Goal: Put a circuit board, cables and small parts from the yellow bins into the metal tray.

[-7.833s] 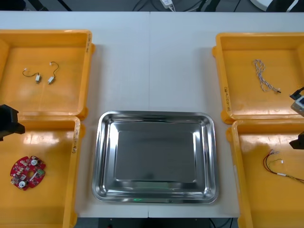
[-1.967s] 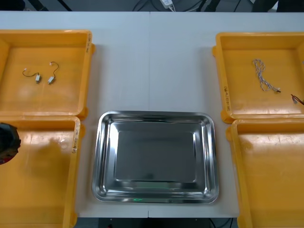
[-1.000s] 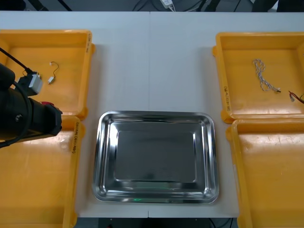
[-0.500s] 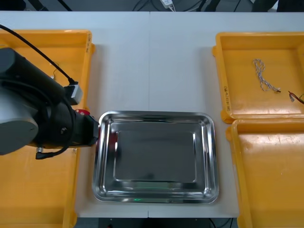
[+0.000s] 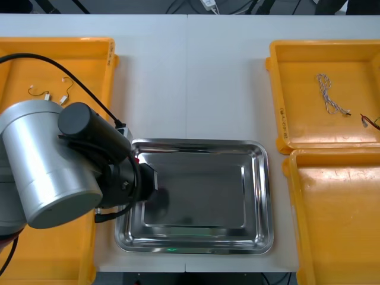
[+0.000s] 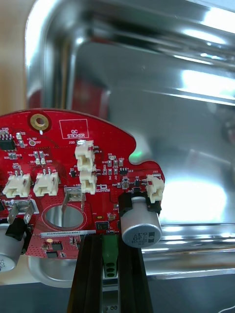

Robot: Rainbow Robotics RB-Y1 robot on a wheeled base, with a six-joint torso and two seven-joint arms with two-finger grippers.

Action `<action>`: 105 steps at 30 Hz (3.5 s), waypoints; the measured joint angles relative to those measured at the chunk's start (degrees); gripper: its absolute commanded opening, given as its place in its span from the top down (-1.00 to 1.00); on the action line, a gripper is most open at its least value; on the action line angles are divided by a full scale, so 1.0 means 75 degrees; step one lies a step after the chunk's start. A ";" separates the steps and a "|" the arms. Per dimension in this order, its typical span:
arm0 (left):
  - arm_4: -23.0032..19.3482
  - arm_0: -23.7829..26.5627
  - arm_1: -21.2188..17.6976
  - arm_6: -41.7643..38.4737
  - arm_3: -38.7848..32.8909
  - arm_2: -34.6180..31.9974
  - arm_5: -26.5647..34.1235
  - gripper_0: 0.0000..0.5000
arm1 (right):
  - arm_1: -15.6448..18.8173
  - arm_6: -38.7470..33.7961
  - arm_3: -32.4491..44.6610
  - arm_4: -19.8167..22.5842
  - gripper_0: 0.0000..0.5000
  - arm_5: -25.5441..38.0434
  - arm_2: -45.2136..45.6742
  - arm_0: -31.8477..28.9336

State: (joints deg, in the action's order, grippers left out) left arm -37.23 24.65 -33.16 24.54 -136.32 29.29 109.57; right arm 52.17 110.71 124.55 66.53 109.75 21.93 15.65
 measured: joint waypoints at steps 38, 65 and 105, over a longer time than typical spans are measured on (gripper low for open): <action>0.1689 -0.0427 0.0675 -0.0953 0.1105 0.2101 -0.1265 1.00 | 0.0000 0.0000 -0.0005 0.0044 1.00 0.0000 0.0000 0.0009; 0.1838 -0.0639 0.0674 -0.1632 0.1145 0.2355 -0.1846 -0.82 | 0.0000 0.0000 -0.0006 0.0170 1.00 0.0000 0.0000 0.0010; 0.0801 0.0019 0.0396 -0.1643 0.1160 0.1294 -0.1599 -1.00 | -0.0246 -0.0268 0.0767 0.0866 1.00 0.0000 -0.1209 0.0537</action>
State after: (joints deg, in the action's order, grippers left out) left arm -31.22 24.79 -30.19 12.22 -127.63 38.99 97.57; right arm 50.33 108.70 130.30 73.03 109.75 12.86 19.68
